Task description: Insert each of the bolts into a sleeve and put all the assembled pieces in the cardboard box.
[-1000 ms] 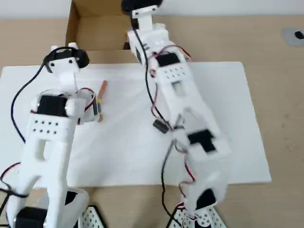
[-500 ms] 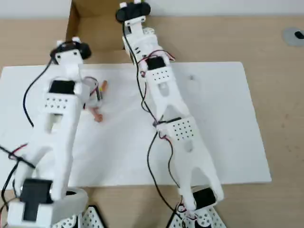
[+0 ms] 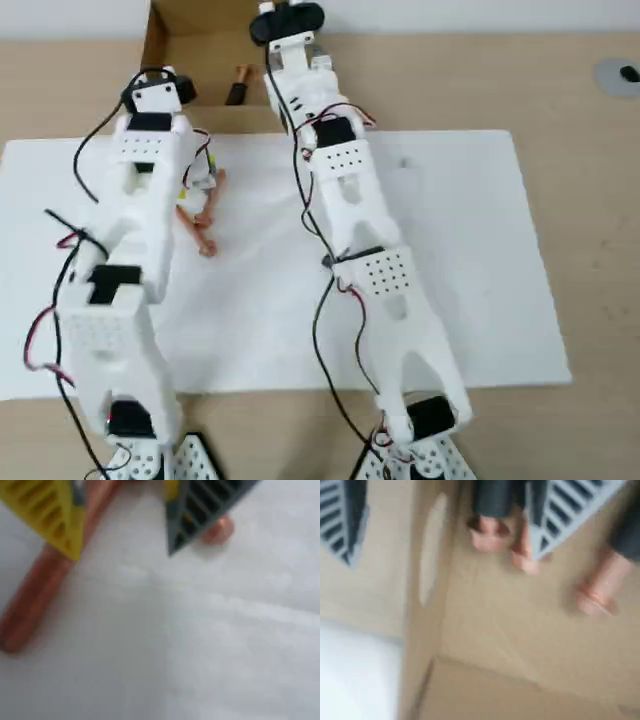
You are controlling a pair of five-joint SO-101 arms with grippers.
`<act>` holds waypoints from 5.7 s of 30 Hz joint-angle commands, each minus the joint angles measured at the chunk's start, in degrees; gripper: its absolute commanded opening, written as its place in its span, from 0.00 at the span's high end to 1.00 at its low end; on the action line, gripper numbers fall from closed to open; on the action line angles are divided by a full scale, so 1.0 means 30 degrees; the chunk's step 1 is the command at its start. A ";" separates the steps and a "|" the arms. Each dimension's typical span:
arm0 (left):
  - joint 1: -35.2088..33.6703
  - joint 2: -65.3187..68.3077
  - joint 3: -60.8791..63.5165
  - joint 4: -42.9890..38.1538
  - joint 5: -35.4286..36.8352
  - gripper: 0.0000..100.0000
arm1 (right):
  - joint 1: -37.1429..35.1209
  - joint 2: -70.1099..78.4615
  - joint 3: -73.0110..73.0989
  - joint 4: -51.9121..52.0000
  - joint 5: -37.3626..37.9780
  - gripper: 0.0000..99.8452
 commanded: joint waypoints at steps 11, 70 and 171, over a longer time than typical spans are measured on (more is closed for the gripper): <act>0.1407 0.5172 -0.8645 0.5832 -0.0557 0.88 | 0.0659 -0.0806 -0.3560 0.2725 0.0029 0.74; 0.5773 0.3531 -1.4857 0.9055 -0.0176 0.88 | 0.0952 0.0015 -0.3209 0.4190 0.0059 0.74; 0.8029 0.9128 -2.5612 0.7736 -1.4154 0.99 | 0.5817 -0.1919 -0.3795 0.5978 -0.1319 0.74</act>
